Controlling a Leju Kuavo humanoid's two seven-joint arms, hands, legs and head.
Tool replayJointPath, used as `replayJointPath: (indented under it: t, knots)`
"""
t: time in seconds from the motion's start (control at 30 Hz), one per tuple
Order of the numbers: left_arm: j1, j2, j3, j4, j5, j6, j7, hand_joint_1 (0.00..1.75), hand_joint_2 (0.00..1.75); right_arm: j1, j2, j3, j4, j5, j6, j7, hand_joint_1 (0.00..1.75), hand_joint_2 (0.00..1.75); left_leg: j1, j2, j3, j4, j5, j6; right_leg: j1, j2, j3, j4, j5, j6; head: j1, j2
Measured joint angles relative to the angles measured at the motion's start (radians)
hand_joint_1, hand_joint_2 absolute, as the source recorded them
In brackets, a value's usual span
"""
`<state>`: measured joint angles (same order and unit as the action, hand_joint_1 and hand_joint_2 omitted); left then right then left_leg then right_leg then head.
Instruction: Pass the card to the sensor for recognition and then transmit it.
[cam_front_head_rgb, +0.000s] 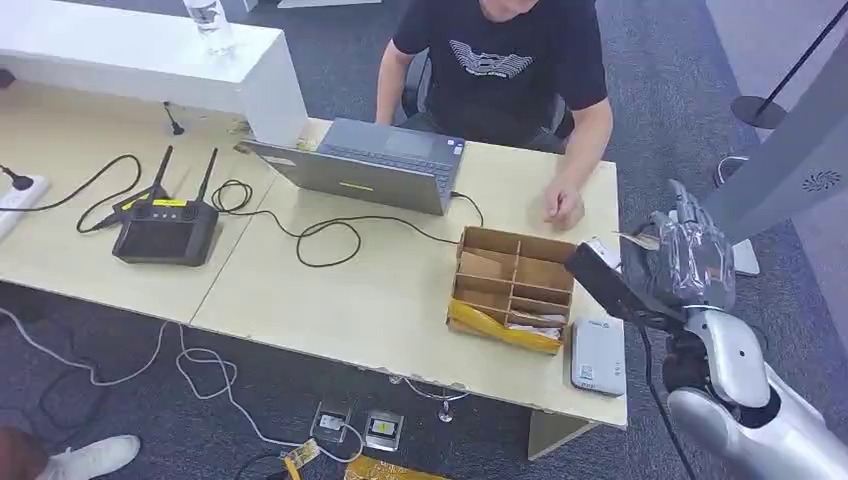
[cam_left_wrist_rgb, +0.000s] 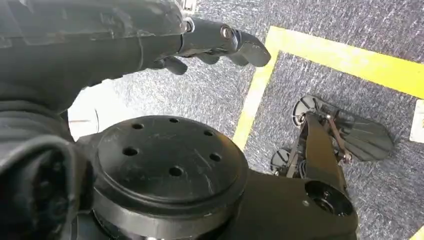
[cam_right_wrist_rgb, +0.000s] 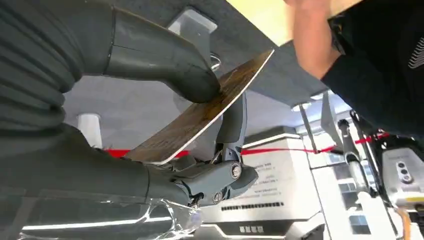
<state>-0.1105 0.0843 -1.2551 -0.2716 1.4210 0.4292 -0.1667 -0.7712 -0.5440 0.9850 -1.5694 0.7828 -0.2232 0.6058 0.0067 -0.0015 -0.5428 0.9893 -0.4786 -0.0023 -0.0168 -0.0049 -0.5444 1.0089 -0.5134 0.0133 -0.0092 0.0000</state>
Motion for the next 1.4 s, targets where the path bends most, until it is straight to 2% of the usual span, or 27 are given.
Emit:
replayJointPath:
  t: [0.23, 0.4, 0.67, 1.17, 1.2, 1.23, 1.27, 1.3, 1.4]
  knots:
    - [-0.001, 0.000, 0.000, -0.006, -0.003, 0.001, 0.000, 0.00, 0.00, -0.056, 0.044, 0.040, 0.009, -0.038, 0.000, -0.046, 1.75, 1.75, 0.000, 0.000, -0.001, 0.000, 0.000, 0.000, 0.000, 0.000, 0.000, 0.000, 0.000, 0.000, 0.000, 0.000]
    - [-0.001, 0.000, 0.000, -0.012, -0.003, 0.002, 0.000, 0.00, 0.00, -0.083, 0.116, 0.081, 0.079, -0.084, -0.025, -0.096, 1.75, 1.75, 0.001, 0.000, -0.001, 0.000, 0.000, 0.000, 0.001, 0.000, 0.000, 0.000, 0.000, 0.000, 0.000, 0.000]
    - [-0.002, 0.000, 0.000, -0.014, -0.018, -0.011, 0.000, 0.00, 0.00, -0.099, 0.190, 0.126, 0.174, -0.089, -0.026, -0.105, 1.75, 1.75, 0.001, -0.001, -0.001, 0.000, 0.000, 0.000, 0.001, -0.001, 0.000, 0.000, 0.000, 0.000, 0.000, 0.000]
    - [-0.001, 0.000, -0.018, -0.014, -0.028, -0.017, 0.032, 0.00, 0.00, -0.153, 0.270, 0.195, 0.302, -0.124, -0.024, -0.137, 1.75, 1.75, 0.001, -0.001, -0.001, 0.000, 0.000, 0.000, 0.001, 0.000, 0.000, 0.000, 0.000, 0.000, 0.000, 0.000]
    - [-0.001, 0.000, -0.018, -0.014, -0.028, -0.017, 0.038, 0.00, 0.00, -0.156, 0.275, 0.199, 0.310, -0.128, -0.027, -0.140, 1.69, 1.75, 0.001, -0.001, -0.001, 0.000, 0.000, 0.000, 0.001, 0.000, 0.000, 0.000, 0.000, 0.000, 0.000, 0.000]
    - [-0.001, 0.000, -0.019, -0.014, -0.028, -0.016, 0.042, 0.00, 0.00, -0.158, 0.280, 0.201, 0.320, -0.130, -0.029, -0.145, 1.22, 1.75, 0.001, -0.001, -0.001, 0.000, 0.000, 0.000, 0.001, 0.000, 0.000, 0.000, 0.000, 0.000, 0.000, 0.000]
    - [-0.001, 0.000, -0.020, -0.014, -0.028, -0.016, 0.042, 0.00, 0.00, -0.162, 0.285, 0.204, 0.328, -0.132, -0.032, -0.146, 0.24, 1.75, 0.001, -0.001, -0.001, 0.000, 0.000, 0.000, 0.001, 0.000, 0.000, 0.000, 0.000, 0.000, 0.000, 0.000]
    - [-0.001, 0.000, -0.023, -0.014, -0.028, -0.013, 0.045, 0.00, 0.00, -0.167, 0.291, 0.210, 0.340, -0.133, -0.037, -0.150, 0.00, 1.75, 0.001, -0.001, -0.001, 0.000, 0.000, 0.000, 0.001, 0.000, 0.000, 0.000, 0.000, 0.000, 0.000, 0.000]
    - [-0.001, 0.000, -0.024, -0.014, -0.031, -0.009, 0.050, 0.00, 0.00, -0.171, 0.306, 0.222, 0.368, -0.134, -0.044, -0.157, 0.00, 1.75, 0.001, -0.001, -0.001, 0.000, 0.000, 0.000, 0.001, 0.000, -0.001, 0.000, 0.000, 0.000, 0.000, 0.000]
